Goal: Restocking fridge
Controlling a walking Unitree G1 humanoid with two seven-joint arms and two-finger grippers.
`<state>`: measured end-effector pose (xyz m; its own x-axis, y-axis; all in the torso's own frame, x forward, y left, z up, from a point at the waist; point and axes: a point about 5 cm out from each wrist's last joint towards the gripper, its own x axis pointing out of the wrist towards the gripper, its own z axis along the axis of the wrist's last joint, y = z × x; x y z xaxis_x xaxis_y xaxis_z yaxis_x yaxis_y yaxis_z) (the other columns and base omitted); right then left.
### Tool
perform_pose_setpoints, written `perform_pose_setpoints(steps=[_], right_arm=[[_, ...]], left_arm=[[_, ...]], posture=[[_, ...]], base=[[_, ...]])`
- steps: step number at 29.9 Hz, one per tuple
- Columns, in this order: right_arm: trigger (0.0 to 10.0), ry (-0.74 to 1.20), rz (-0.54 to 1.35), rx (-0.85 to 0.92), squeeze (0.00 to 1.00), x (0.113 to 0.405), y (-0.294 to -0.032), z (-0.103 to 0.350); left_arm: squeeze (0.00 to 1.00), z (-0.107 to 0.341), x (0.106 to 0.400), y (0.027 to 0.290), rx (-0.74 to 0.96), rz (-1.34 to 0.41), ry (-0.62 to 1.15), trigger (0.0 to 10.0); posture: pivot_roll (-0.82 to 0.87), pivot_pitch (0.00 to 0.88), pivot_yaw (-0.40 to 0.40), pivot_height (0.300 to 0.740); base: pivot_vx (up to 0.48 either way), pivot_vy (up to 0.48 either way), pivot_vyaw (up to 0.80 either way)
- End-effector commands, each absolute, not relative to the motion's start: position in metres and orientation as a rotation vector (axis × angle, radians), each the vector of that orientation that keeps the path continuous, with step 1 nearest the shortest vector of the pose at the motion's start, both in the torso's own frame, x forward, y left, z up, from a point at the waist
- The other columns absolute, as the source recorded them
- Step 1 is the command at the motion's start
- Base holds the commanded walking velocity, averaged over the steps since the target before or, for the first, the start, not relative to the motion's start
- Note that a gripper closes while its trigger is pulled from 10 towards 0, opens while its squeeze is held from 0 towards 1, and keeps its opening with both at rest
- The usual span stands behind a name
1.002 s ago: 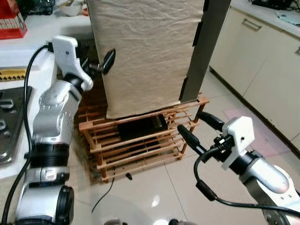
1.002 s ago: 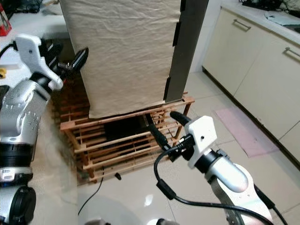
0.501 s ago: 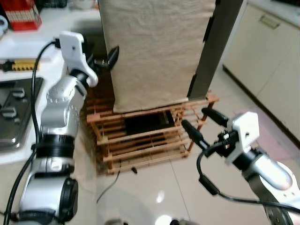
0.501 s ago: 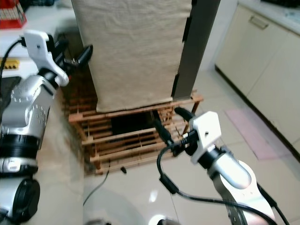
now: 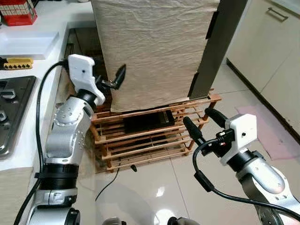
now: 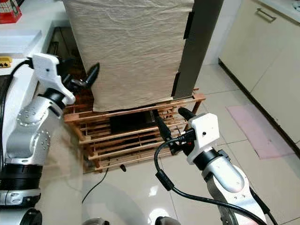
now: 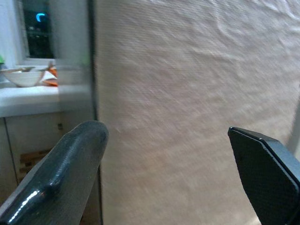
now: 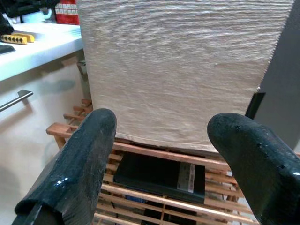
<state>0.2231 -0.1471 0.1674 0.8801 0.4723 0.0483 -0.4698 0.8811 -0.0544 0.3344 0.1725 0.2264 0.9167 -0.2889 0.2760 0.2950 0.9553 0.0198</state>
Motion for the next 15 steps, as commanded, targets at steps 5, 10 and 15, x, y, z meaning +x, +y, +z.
perform_pose_setpoints(steps=[5, 10, 15], right_arm=[[10.0, -0.074, 0.471, -0.053, 0.0, 0.225, -0.153, 0.171], [10.0, -0.078, 0.469, -0.053, 0.0, 0.225, -0.153, 0.172], [10.0, -0.081, 0.473, -0.052, 0.0, 0.225, -0.152, 0.174]], left_arm=[[1.0, 0.239, 0.345, 0.17, -0.05, -0.317, -0.301, 10.0], [1.0, 0.24, 0.353, 0.169, -0.064, -0.327, -0.283, 10.0], [1.0, 0.24, 0.363, 0.171, -0.039, -0.337, -0.269, 10.0]], posture=[[-0.04, 0.044, -0.007, 0.74], [-0.04, 0.043, 0.0, 0.74], [-0.05, 0.042, 0.003, 0.74]], base=[[0.0, 0.0, 0.0], [0.0, 0.0, 0.0], [0.0, 0.0, 0.0]])
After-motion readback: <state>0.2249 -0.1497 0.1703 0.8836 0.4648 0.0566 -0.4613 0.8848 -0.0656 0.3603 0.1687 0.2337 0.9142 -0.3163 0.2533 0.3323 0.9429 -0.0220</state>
